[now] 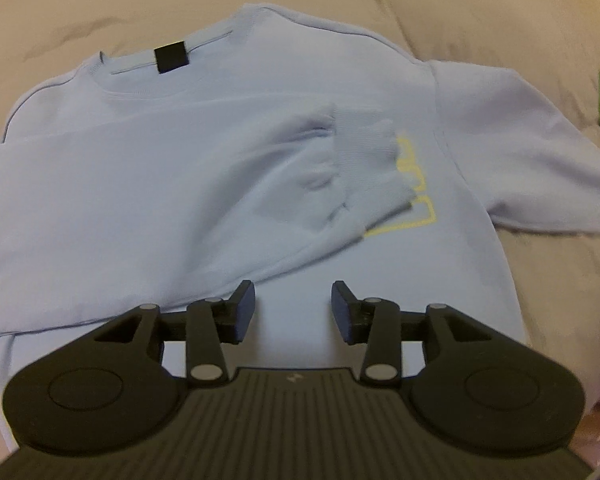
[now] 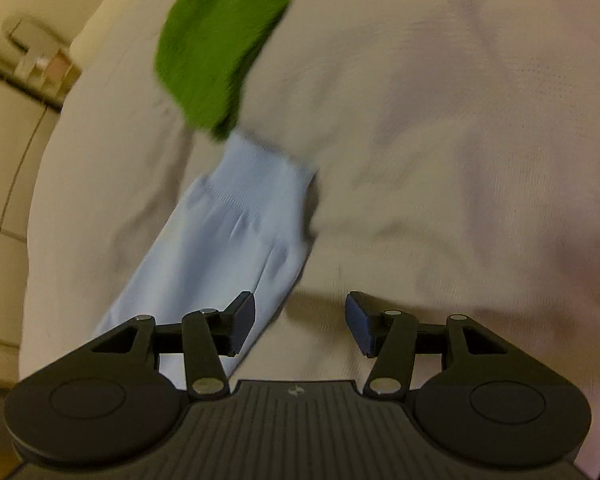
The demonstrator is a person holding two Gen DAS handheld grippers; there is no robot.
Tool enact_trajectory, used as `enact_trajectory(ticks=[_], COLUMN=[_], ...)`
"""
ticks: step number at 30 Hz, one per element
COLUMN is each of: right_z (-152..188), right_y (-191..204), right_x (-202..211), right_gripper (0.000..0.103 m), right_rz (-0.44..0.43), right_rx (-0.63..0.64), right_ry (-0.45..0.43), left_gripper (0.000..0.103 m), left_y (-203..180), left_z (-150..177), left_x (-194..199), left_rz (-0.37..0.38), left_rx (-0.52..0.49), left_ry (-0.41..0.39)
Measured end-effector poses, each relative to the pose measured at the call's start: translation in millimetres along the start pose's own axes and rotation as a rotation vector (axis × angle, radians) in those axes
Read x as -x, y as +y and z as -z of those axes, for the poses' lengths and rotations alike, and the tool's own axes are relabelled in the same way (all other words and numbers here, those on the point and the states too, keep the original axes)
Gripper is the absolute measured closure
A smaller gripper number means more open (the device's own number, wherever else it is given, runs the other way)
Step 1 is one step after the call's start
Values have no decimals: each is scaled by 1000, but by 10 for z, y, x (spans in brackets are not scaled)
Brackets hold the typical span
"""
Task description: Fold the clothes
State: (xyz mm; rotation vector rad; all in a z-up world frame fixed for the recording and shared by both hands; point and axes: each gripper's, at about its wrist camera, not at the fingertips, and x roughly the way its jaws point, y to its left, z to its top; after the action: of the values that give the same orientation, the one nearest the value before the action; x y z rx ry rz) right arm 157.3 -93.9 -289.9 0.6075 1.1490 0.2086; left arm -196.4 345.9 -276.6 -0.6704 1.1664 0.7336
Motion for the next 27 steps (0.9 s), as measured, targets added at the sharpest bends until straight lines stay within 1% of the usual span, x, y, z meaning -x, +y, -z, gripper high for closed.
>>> enact_trajectory(ticks=[4,7,9,10,11,12,13,15,18,20,21,22,23,25,26,27], right_z=[-131,-186,-242,-279,-306,-308,-289,-192,144,524,737,960,1219,1714,1963,2205], right_y=[-188,-217,-172,-129,-63,21,123,385,908,1303,1464,1621,1781,2020,2090,2141], right_x=[-64,-194,-310,-359,-375,-388,-367,-224,148,395,503,581,653,756,785,803], right_gripper=[50,50,49,51,71,79,83,85,86,87,87,88,91,83,76,70], right_rz=[-46,-58,-53,-49,-43,-32,-14,6,-48,-112,-152,-197,-250,-336,-350,-352], right_rx=[-41,-72,-57,-38,-3,43,98,228,440,596,665,724,778,858,898,942], right_ry=[-23,-32,-29,-25,-21,-18,-29,-83,-170,-197,-192,-169,-128,-14,45,85], left_gripper=[66,64,64,64,64,64,64,64,64,64,64,64,64,65,65,65], left_y=[55,95,134,156,189,220,255,351,562,703,773,841,917,1053,1095,1139], left_z=[-155,-219,-222,-217,-191,-164,-133,-63,62,145,187,231,272,354,389,430], left_x=[-22,5,44,64,91,115,141,207,320,395,433,470,503,561,575,592], left_rz=[-14,-17,-12,-9,-5,-1,5,22,43,58,65,70,76,88,96,107], left_rx=[49,69,76,79,82,87,94,111,142,162,173,181,191,205,206,204], left_ry=[-7,-12,-15,-17,-17,-17,-18,-21,-24,-26,-28,-29,-28,-24,-21,-17])
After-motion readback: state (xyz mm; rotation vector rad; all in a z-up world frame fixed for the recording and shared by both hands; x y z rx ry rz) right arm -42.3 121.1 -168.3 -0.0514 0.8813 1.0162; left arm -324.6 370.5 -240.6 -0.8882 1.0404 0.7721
